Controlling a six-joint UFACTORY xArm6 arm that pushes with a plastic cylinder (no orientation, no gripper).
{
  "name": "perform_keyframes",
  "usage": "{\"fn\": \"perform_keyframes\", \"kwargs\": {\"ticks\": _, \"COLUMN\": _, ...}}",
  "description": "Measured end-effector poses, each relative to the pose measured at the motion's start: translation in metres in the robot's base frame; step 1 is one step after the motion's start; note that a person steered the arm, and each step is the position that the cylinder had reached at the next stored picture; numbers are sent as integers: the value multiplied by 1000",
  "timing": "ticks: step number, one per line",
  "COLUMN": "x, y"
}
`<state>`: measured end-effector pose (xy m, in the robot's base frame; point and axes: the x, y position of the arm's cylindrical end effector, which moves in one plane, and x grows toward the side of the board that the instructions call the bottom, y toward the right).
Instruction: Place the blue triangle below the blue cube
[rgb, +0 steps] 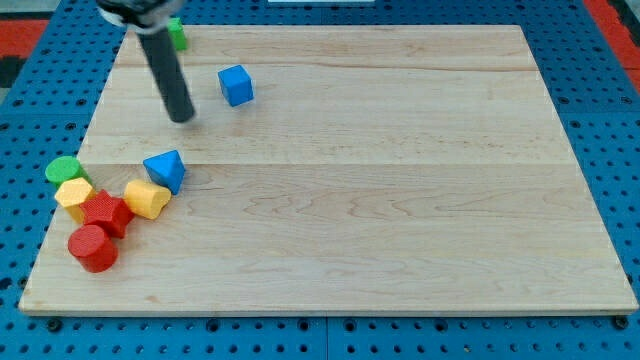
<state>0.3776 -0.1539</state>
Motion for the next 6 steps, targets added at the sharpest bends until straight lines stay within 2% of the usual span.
{"fn": "perform_keyframes", "kwargs": {"ticks": 1, "x": 19, "y": -35}}
{"fn": "perform_keyframes", "kwargs": {"ticks": 2, "x": 62, "y": -101}}
{"fn": "perform_keyframes", "kwargs": {"ticks": 3, "x": 75, "y": -84}}
{"fn": "perform_keyframes", "kwargs": {"ticks": 4, "x": 79, "y": -39}}
{"fn": "perform_keyframes", "kwargs": {"ticks": 6, "x": 101, "y": -6}}
